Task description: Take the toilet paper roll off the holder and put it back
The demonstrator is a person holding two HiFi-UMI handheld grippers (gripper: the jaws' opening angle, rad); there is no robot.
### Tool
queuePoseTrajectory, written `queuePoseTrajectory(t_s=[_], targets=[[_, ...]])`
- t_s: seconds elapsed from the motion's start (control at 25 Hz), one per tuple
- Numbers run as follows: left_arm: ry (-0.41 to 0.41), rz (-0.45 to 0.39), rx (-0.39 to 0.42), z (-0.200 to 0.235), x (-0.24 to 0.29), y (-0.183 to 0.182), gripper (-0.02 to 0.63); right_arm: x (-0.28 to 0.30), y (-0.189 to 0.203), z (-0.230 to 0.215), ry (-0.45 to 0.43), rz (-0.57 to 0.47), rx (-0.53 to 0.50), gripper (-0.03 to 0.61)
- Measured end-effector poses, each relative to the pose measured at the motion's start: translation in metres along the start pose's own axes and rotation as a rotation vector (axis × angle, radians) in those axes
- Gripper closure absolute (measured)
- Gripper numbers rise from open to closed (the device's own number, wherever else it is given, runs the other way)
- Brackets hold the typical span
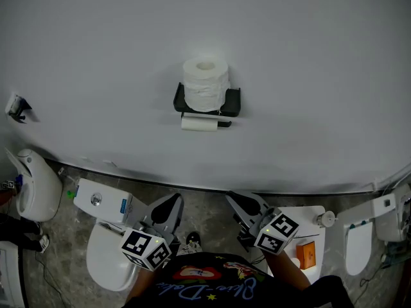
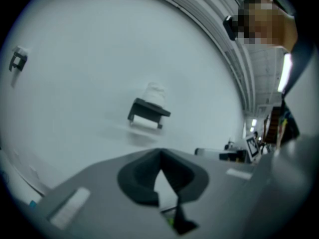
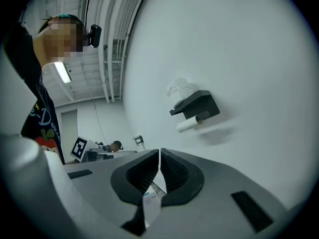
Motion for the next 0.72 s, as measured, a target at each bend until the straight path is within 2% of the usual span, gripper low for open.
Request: queuePoseTrajectory(t_s=[0.32,0.56,0.72], targets=[[0.003,0.0,-0.013,-0.0001,0.0035,0.003,0.615,-0.001,0.0004,-0.0008,0.005,0.0,0.007,0.552],[0.006,0.013,-0.019,-0.0002,0.0059,0.0071,0.615,-0.0009,0.0005,0.0042,-0.022,0.006,-0.038,0.552],[0.007,0.013,-0.023,0.0001,0.0084,0.0084,0.615,-0.0015,0.0023,0.0005,-0.01,0.0,-0.015,0.552]])
Point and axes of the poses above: the fingertips, and each gripper's own axes: x forward along the fingers, z to its left, y out of its underside, the point moved 2 cm from there along -x, backward along the fingers, and after that the axes turned 10 degrees about -z, right-handed, at the moved point
